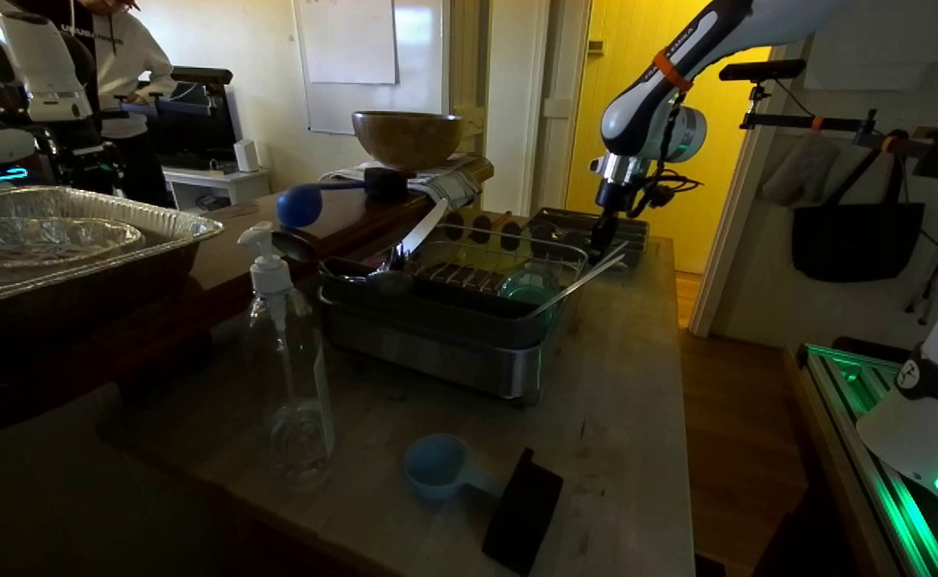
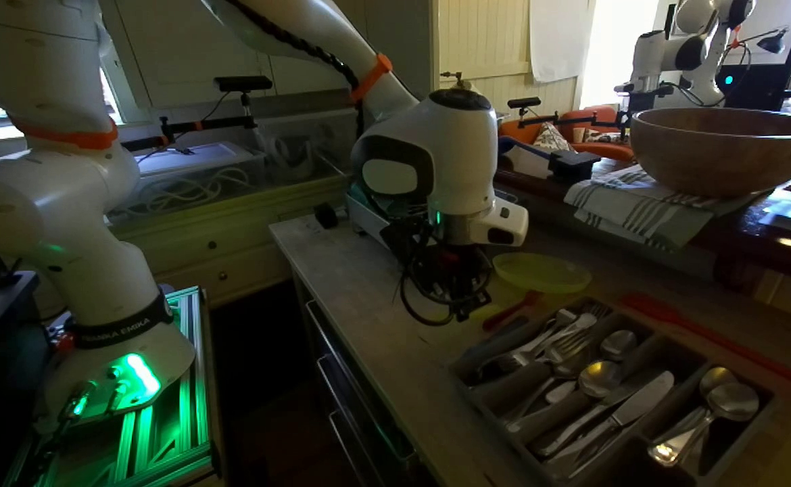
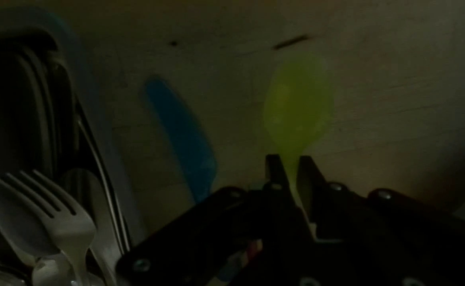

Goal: Put the spoons on the plate

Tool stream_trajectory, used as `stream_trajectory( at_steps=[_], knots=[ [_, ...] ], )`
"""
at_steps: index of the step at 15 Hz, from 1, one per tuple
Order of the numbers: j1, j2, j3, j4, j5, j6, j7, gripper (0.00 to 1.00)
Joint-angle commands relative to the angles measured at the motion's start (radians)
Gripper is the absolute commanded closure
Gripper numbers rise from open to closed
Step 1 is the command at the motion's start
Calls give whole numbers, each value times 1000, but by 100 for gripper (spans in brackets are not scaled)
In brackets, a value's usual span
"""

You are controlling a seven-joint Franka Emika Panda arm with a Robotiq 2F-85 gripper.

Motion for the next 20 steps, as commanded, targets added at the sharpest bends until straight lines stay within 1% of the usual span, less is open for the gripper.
stream_trajectory(
  at_steps=[1,3,6,11,14,20],
  knots=[
    [8,-54,-11,-20,-94,-90,51,96],
    [7,-83,-13,-23,-122,-142,46,96],
    [12,-133,-20,-32,-149,-176,38,96],
    [24,-187,-28,-16,-150,-164,35,96],
    [36,-179,-22,18,-125,-148,30,96],
    [73,-98,4,114,-73,-108,21,96]
  ],
)
